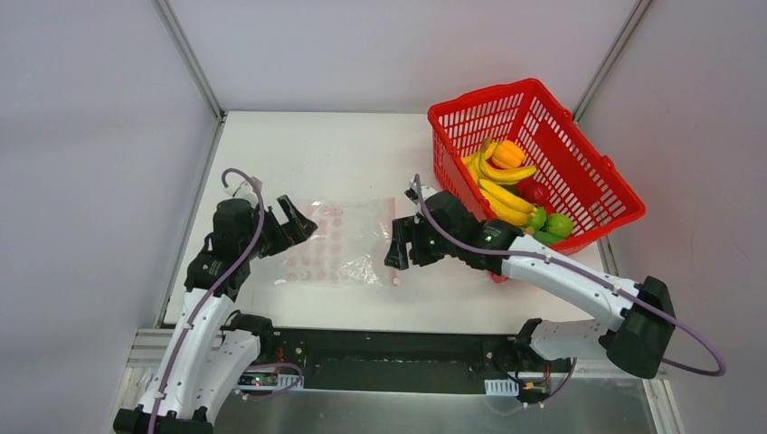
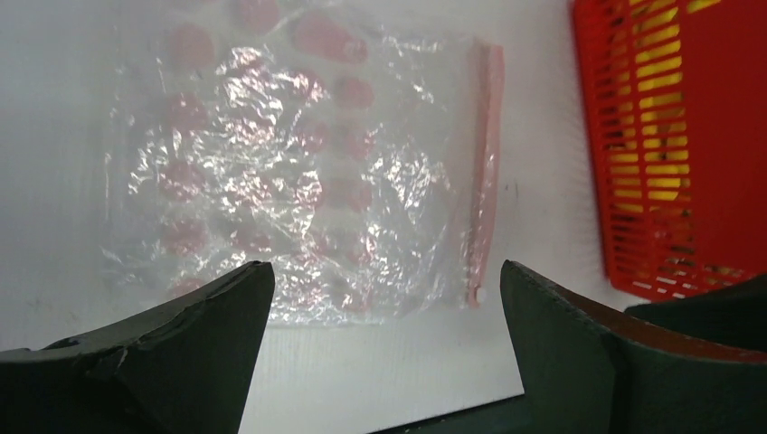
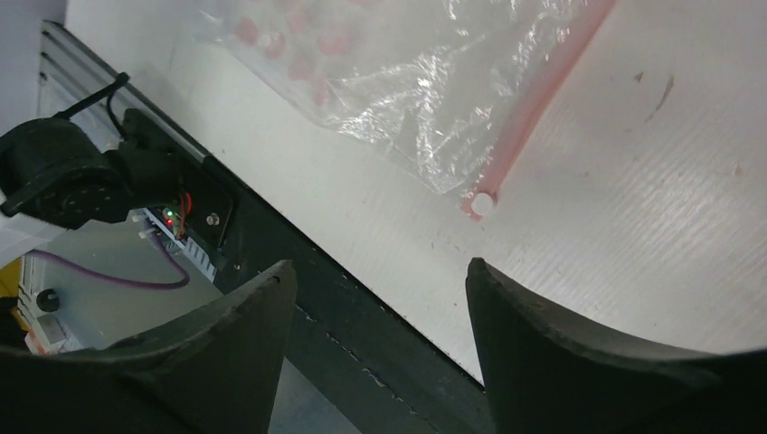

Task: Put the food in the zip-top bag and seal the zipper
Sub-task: Pick up the zipper food storage bag at the center of the board.

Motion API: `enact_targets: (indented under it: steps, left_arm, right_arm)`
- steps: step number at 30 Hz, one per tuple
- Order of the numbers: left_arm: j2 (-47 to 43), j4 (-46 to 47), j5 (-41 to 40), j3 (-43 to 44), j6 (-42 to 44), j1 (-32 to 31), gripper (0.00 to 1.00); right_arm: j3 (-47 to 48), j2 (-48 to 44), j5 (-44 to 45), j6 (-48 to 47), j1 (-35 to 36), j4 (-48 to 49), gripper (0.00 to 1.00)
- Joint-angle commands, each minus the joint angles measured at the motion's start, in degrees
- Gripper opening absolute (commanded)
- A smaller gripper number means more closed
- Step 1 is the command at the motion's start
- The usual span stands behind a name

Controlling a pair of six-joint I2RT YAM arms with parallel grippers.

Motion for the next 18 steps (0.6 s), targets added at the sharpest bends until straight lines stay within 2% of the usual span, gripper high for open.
enact_targets:
  steps: [1, 2, 7, 13, 18]
  left_arm:
    - [-1.19, -4.46, -6.14, -0.83, 0.72, -5.57, 1.0]
    - [-0.47, -5.65, -7.63, -0.58, 1.05, -7.01, 1.0]
    - [3.16, -7.6, -11.61, 0.28, 1.76, -12.36, 1.0]
    - [2.93, -8.07, -11.98, 0.2, 2.32, -12.81, 1.0]
    - [1.94, -9.09, -12.63, 0.33, 3.16, -12.81, 1.0]
  right_arm:
    - [-3.1, 2.93, 5.91, 7.84, 0.75, 8.06, 0.68]
    - [-3.54, 4.1, 6.33, 8.29, 0.77, 9.42, 0.63]
    - [-3.02, 11.66, 14.18, 12.17, 0.77, 14.42, 0.6]
    - [-3.2, 19.66, 21.8, 17.97, 0.88, 19.18, 0.48]
    - [-3.62, 23.24, 24.65, 18.86, 0.89, 22.07, 0.41]
